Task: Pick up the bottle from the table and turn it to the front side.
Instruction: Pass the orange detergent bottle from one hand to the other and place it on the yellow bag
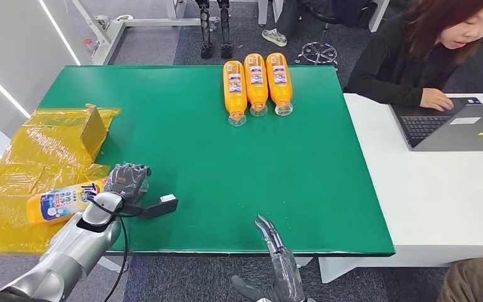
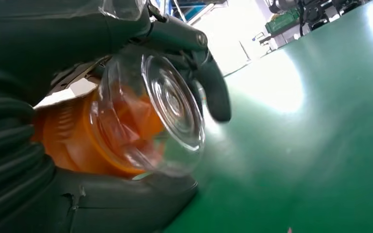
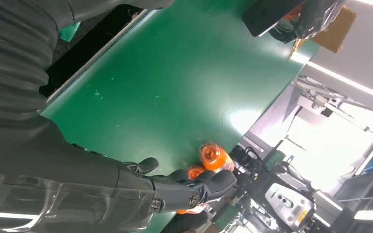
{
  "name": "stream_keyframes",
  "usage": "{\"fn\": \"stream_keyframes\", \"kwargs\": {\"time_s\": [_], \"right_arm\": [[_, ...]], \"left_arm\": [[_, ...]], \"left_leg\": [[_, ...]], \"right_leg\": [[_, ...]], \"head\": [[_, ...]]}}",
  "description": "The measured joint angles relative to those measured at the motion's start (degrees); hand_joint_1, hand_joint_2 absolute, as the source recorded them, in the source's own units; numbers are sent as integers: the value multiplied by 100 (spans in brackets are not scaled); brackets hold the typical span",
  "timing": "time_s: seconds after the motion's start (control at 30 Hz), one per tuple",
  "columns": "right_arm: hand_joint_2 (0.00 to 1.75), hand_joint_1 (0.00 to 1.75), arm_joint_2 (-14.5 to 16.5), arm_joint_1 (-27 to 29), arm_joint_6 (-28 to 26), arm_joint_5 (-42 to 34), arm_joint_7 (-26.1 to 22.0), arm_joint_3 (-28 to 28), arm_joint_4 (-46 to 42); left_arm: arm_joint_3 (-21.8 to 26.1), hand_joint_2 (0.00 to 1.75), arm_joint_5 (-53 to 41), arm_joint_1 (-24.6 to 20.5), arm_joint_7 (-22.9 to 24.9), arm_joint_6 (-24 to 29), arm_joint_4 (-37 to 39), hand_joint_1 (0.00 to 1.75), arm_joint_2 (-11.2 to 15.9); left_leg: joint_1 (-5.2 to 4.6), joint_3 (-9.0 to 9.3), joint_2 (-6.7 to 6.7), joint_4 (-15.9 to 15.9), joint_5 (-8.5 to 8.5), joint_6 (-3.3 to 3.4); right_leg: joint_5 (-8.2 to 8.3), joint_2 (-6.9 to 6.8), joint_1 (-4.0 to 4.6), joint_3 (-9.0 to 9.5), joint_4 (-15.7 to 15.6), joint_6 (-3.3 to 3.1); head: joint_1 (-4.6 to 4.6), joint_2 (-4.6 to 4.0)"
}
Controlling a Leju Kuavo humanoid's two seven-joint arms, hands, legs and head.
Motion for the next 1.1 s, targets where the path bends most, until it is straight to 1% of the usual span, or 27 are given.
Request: {"fn": "stream_keyframes", "kwargs": {"time_s": [0.27, 0.43, 0.53, 0.67, 0.73, 0.8, 0.83, 0.93, 1.0, 1.03, 1.07, 1.1], "right_arm": [[175, 0, -5, -43, 66, 97, 136, 55, -45], [175, 0, 12, -48, 188, 180, 120, 34, -78], [175, 0, 73, -49, 292, 195, 64, -37, -83], [175, 0, 192, -71, 427, 202, -44, -208, -81], [175, 0, 236, -95, 451, 192, -113, -317, -78], [175, 0, 263, -106, 425, 157, -208, -449, -77], [175, 0, 269, -104, 389, 120, -262, -520, -77], [175, 0, 267, -62, 232, -47, -398, -706, -93], [175, 0, 256, -9, 127, -169, -473, -809, -123], [175, 0, 246, 17, 88, -215, -499, -852, -140], [175, 0, 236, 38, 61, -243, -518, -887, -154], [175, 0, 226, 56, 46, -255, -528, -916, -166]], "left_arm": [[1, 175, -10, -63, 24, 106, 9, 0, -2], [21, 175, -27, -55, 15, 480, 13, 0, -3], [68, 175, -41, -31, -38, 745, 17, 0, -5], [112, 175, -47, -5, -191, 1048, 17, 0, -16], [158, 175, 13, 1, -347, 1207, 10, 0, -44], [273, 175, 226, 7, -707, 1432, -24, 0, -105], [374, 175, 438, 11, -1017, 1560, -60, 0, -152], [809, 175, 1365, 48, -2221, 1823, -264, 0, -352], [1133, 175, 2025, 105, -3008, 1815, -457, 0, -513], [1277, 175, 2289, 137, -3308, 1780, -548, 0, -587], [1400, 175, 2472, 167, -3510, 1752, -630, 0, -653], [1500, 175, 2570, 191, -3611, 1736, -699, 0, -707]], "left_leg": [[0, 11, 3, 0, 1, -4], [0, 12, 3, 0, 3, -8], [1, 11, 3, 0, 3, -9], [1, 10, 3, 0, 4, -10], [1, 10, 3, 0, 4, -10], [0, 9, 1, 1, 4, -10], [0, 9, -1, 2, 4, -10], [-3, 7, -3, 3, 4, -9], [-6, 7, -1, 3, 3, -9], [-7, 7, -1, 3, 2, -10], [-7, 7, 0, 3, 0, -11], [-7, 7, 1, 3, -1, -12]], "right_leg": [[1, 2, 0, 3, 10, -2], [-2, 2, 1, 1, 14, -7], [-3, 2, 2, 0, 14, -8], [-4, 1, 2, 0, 14, -9], [-4, 1, 1, -1, 14, -9], [-3, 0, 1, -1, 14, -8], [-3, -1, 0, -1, 13, -8], [-3, -3, -1, 0, 13, -8], [-3, -2, -3, 1, 12, -7], [-3, -1, -4, 1, 12, -7], [-3, -1, -4, 0, 12, -7], [-3, 0, -4, 0, 12, -7]], "head": [[-1, 1], [-2, -1], [-1, 1], [1, 1], [0, 1], [-1, 1], [-1, 1], [0, 1], [0, 1], [1, 1], [0, 1], [-1, 1]]}}
